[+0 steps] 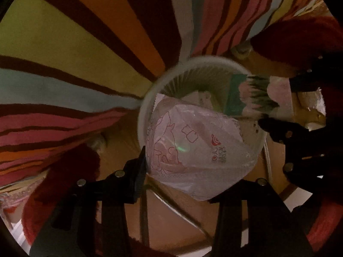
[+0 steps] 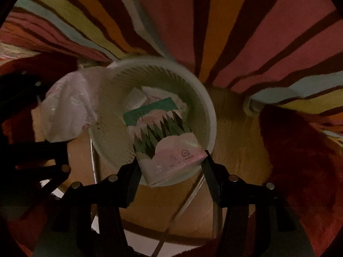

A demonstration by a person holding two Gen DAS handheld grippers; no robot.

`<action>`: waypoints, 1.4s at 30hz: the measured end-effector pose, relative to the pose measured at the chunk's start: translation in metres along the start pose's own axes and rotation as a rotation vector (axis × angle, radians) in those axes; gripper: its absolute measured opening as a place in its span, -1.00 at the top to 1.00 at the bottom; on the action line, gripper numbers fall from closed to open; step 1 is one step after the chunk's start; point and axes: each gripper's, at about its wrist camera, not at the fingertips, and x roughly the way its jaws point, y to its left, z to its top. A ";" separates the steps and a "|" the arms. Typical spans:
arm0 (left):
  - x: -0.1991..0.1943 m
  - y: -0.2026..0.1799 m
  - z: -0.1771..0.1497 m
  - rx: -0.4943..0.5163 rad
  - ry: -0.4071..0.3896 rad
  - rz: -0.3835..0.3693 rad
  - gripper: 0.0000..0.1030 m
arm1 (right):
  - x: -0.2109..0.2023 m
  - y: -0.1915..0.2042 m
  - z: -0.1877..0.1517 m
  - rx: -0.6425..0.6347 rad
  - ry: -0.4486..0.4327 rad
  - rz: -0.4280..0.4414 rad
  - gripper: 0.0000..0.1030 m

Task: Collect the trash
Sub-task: 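Open the left tool over the basket while the right tool releases its packet, then hold both open tools above the basket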

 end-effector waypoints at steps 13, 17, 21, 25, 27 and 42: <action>0.054 -0.009 0.010 0.012 0.170 -0.057 0.17 | 0.048 -0.005 0.022 0.063 0.167 0.040 -0.01; 0.061 -0.011 0.010 0.004 0.189 -0.066 0.17 | 0.054 -0.009 0.021 0.083 0.183 0.063 -0.01; 0.065 -0.010 0.009 -0.009 0.206 -0.076 0.17 | 0.065 -0.007 0.024 0.086 0.210 0.070 -0.01; 0.069 -0.007 0.009 -0.027 0.227 -0.095 0.14 | 0.068 -0.007 0.024 0.088 0.219 0.092 -0.02; 0.074 -0.007 0.009 -0.036 0.249 -0.118 0.02 | 0.074 -0.009 0.025 0.095 0.233 0.105 -0.07; 0.081 0.000 0.005 -0.087 0.265 -0.152 -0.57 | 0.080 -0.023 0.020 0.162 0.263 0.103 -0.56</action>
